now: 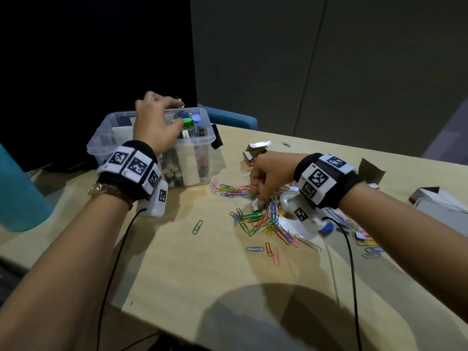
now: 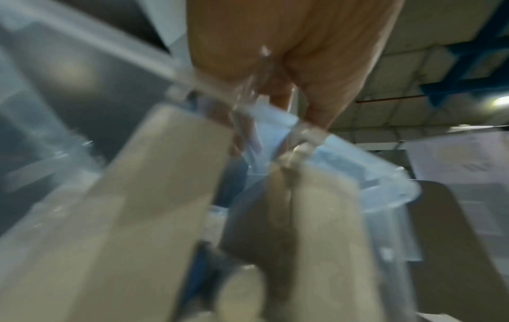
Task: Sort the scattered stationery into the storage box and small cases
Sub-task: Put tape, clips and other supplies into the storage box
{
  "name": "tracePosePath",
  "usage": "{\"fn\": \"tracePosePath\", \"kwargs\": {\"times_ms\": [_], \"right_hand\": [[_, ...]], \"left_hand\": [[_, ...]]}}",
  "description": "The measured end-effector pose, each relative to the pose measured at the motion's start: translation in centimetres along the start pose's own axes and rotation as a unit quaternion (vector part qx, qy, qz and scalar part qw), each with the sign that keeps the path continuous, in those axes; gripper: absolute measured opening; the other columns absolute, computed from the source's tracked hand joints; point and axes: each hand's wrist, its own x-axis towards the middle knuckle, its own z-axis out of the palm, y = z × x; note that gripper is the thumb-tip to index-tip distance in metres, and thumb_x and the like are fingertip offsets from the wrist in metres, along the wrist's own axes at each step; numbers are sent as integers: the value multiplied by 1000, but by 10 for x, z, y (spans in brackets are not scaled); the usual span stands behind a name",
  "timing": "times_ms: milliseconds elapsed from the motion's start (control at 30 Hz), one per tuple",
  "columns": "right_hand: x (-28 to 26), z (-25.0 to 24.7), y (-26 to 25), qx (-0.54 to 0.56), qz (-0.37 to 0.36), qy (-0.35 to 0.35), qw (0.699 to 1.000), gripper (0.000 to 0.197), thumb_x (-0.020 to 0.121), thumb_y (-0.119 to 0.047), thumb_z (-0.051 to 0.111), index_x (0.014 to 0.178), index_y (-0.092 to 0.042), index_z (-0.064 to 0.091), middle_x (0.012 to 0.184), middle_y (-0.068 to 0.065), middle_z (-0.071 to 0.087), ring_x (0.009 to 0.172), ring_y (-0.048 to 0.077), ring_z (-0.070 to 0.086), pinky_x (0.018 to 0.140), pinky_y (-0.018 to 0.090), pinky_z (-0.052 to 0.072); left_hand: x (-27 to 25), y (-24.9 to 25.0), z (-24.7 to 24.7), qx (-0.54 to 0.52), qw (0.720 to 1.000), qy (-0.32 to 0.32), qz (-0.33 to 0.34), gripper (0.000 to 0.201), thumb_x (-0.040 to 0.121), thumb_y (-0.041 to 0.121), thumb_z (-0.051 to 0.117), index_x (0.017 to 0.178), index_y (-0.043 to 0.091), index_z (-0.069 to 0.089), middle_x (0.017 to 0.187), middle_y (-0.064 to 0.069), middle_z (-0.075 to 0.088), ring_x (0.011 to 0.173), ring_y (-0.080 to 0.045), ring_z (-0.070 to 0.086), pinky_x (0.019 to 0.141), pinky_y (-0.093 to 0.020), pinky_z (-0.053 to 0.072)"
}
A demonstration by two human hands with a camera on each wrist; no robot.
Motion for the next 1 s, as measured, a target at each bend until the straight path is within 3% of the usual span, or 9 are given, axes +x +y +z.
{"fn": "tracePosePath", "kwargs": {"times_ms": [100,167,267,333,433,533,633,800,1000], "right_hand": [[-12,1,5,5,-8,-1,1000,29,66,-30,89,91,-23,76,65,-15,67,62,-2,60,74,28,54],[-20,4,8,-10,-7,-2,1000,27,67,-29,88,90,-24,75,72,-11,68,74,10,66,75,30,54],[-34,-8,22,-21,46,40,998,16,73,-21,84,85,-17,73,80,-1,72,69,12,66,62,24,56],[-48,-17,33,-33,118,37,992,17,77,-18,81,89,-8,72,83,6,73,63,9,65,50,16,51],[-63,-19,44,-80,210,-22,974,38,73,-35,84,94,-5,73,83,4,75,66,10,66,48,13,48],[-68,-9,47,-115,255,-101,955,47,64,-50,85,79,-7,72,64,-4,65,57,11,55,51,18,42],[-66,3,51,-138,269,-138,943,42,66,-50,84,63,-15,61,54,-5,53,51,12,44,48,18,36],[-59,15,54,-128,250,-146,949,26,76,-32,79,67,-14,63,50,-5,53,48,10,45,47,17,37],[-60,-3,62,-4,213,-144,966,21,81,-4,74,102,1,72,47,-10,62,41,-3,54,45,11,45]], "left_hand": [[-10,37,-5,-41,994,61,83,25,90,15,59,115,16,66,115,-9,55,110,-24,49,92,-31,39],[-20,65,-8,-94,987,20,125,17,91,12,58,103,17,68,98,-1,63,92,-14,58,83,-26,46],[-41,95,-3,-53,957,-224,178,11,92,19,61,99,19,69,89,3,66,77,-6,58,73,-24,48],[-54,108,11,44,897,-389,205,19,91,31,64,102,17,69,92,2,65,72,-5,53,66,-21,42],[-66,121,35,129,838,-490,202,33,89,33,67,113,11,66,89,3,58,78,-13,49,68,-23,37],[-69,131,52,179,817,-504,215,37,87,31,69,112,4,65,87,-1,56,81,-18,50,61,-26,36],[-71,132,63,190,821,-491,222,32,85,27,69,105,2,67,94,-11,63,78,-22,53,57,-26,39],[-70,125,68,165,846,-459,215,24,81,27,72,85,4,68,89,-15,68,72,-24,54,61,-33,43],[-58,116,47,32,903,-384,190,23,75,20,77,72,14,55,83,-7,64,72,-17,55,61,-28,45]]}}
